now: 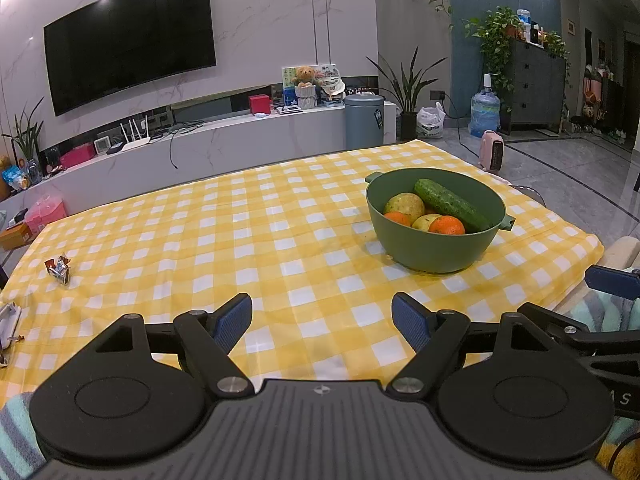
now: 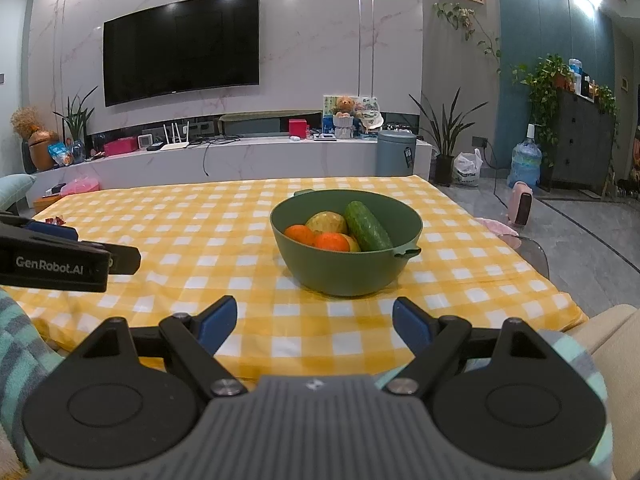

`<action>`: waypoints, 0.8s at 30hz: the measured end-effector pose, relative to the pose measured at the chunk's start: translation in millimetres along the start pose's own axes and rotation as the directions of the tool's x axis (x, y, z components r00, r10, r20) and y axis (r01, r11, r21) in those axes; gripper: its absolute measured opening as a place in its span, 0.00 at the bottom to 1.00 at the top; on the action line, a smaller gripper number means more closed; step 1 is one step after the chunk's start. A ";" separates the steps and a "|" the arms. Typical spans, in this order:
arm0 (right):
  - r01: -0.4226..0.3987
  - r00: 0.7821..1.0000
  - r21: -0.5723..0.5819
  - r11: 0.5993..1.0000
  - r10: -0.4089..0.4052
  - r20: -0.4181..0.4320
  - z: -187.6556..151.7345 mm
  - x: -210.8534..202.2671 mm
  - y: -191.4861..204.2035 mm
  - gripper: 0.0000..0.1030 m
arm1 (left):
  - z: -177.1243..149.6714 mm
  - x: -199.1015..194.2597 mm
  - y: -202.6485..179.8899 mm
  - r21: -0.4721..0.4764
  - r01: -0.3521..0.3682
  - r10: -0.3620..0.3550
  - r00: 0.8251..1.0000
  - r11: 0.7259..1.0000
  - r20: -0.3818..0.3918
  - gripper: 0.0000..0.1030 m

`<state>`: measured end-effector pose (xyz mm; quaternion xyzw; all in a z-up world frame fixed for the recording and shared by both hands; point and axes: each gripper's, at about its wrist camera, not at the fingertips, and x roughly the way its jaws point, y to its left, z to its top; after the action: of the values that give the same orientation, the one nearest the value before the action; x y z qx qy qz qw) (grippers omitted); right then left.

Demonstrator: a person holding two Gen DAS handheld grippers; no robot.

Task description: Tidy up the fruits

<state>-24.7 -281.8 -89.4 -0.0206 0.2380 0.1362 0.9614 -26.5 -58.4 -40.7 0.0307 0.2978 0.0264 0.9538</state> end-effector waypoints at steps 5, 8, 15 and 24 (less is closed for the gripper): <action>0.002 1.000 0.002 1.000 -0.002 -0.004 -0.5 0.6 -0.1 0.80 | 0.1 -0.1 0.2 -0.001 0.000 0.000 1.000 1.000 0.000 0.90; 0.001 1.000 0.001 1.000 -0.001 -0.004 -0.4 0.6 -0.1 0.80 | 0.2 -0.1 0.3 -0.001 0.000 0.000 1.000 1.000 -0.001 0.90; 0.003 1.000 0.003 1.000 -0.003 -0.008 -1.4 1.5 -0.1 0.80 | 0.4 -0.3 0.4 0.001 0.003 -0.003 1.000 1.000 -0.001 0.90; 0.003 1.000 0.003 1.000 -0.002 -0.009 -1.3 1.4 -0.4 0.80 | -1.9 -3.1 1.3 -0.015 -0.006 0.006 1.000 1.000 -0.001 0.90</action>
<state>-23.9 -282.0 -91.2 -0.0201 0.2424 0.1346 0.9606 -30.2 -57.3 -40.4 0.0247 0.2979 0.0316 0.9537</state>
